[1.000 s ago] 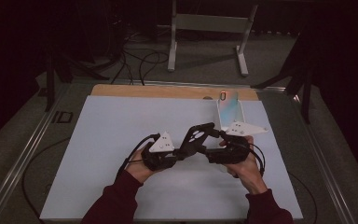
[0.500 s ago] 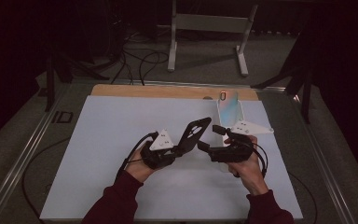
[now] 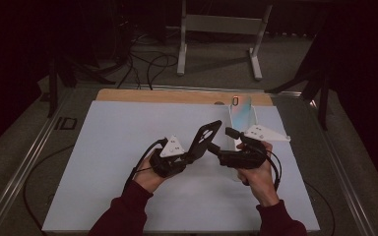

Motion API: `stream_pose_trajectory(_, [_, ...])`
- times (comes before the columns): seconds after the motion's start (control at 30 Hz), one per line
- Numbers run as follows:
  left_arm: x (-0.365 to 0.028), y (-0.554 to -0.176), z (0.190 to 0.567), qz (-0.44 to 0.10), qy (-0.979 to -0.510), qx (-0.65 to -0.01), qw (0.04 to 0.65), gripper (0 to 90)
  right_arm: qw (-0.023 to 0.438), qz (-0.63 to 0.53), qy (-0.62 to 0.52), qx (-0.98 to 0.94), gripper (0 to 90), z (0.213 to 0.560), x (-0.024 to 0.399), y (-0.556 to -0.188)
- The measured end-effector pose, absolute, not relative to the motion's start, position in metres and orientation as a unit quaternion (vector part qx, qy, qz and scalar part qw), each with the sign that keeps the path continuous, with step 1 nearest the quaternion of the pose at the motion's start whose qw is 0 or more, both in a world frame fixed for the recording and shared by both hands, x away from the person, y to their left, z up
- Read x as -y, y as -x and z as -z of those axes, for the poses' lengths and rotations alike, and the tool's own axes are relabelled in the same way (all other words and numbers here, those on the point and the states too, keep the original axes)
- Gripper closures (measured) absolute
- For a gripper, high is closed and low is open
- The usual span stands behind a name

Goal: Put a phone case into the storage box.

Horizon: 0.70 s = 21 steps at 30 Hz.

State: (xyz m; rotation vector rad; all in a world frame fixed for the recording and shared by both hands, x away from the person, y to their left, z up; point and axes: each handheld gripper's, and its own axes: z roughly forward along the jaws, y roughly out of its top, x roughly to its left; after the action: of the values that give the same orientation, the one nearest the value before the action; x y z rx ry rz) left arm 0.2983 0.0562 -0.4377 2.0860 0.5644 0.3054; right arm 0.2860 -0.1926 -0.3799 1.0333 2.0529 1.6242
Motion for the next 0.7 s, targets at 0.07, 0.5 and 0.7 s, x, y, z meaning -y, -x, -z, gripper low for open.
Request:
stream_pose_trajectory(0.07, [-0.055,-0.299,0.438,-0.123,-0.847,-0.232,0.462,80.3,0.168,-0.569,-0.365,-0.718,14.0,0.379,0.191,-0.286])
stream_pose_trajectory(0.5, [-0.050,-0.298,0.440,-0.118,-0.847,-0.235,0.463,80.3,0.180,-0.573,-0.374,-0.707,8.8,0.376,0.176,-0.287])
stream_pose_trajectory(0.7, [-0.049,-0.297,0.439,-0.118,-0.846,-0.233,0.465,80.4,0.189,-0.575,-0.394,-0.692,8.4,0.375,0.176,-0.292])
